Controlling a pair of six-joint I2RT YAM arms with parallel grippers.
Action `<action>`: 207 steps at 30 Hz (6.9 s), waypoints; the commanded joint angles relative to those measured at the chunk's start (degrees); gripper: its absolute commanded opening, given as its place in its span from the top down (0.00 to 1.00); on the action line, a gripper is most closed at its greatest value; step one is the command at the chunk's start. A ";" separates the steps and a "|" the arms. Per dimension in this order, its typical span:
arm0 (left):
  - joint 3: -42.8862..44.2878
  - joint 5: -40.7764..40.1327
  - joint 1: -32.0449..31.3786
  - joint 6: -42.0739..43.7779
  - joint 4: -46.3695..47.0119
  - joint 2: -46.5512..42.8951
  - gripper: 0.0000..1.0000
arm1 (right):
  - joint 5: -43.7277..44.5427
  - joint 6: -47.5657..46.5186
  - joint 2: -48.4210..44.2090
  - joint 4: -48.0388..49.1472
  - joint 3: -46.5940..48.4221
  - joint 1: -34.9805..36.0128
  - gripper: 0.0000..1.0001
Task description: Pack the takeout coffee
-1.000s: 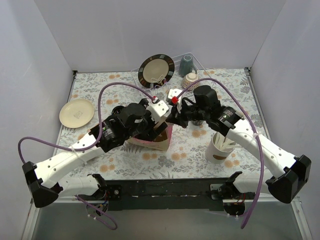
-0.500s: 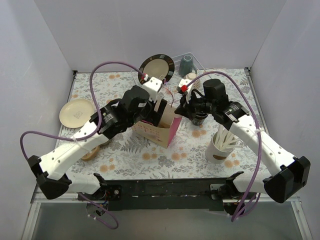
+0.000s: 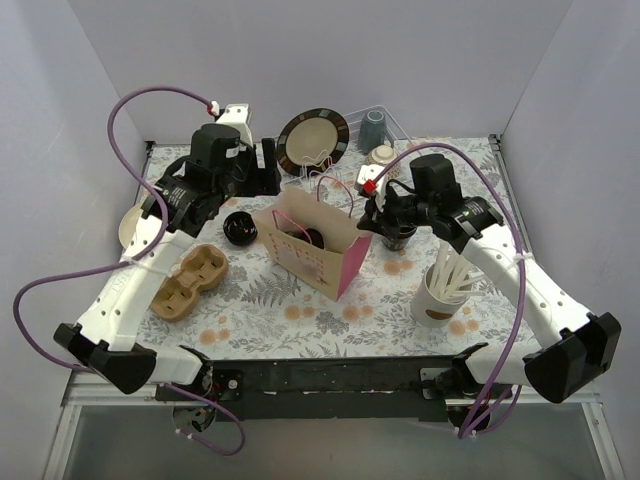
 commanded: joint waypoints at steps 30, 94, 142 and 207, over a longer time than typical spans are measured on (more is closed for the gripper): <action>-6.33 21.11 0.62 -13.55 -8.57 -12.94 0.25 | 3.53 -1.93 -9.83 9.27 -2.09 1.43 0.99; -25.05 -8.12 -21.09 -23.32 -3.65 -15.76 1.00 | 14.50 28.69 -14.42 4.56 8.17 8.37 0.52; -41.22 -1.90 -21.09 -19.26 9.89 -28.85 1.00 | 24.81 -46.21 8.61 -19.09 11.52 35.00 0.49; -36.38 3.37 -21.09 -16.01 4.61 -26.83 1.00 | 32.72 -65.37 18.98 -4.51 3.52 27.18 0.35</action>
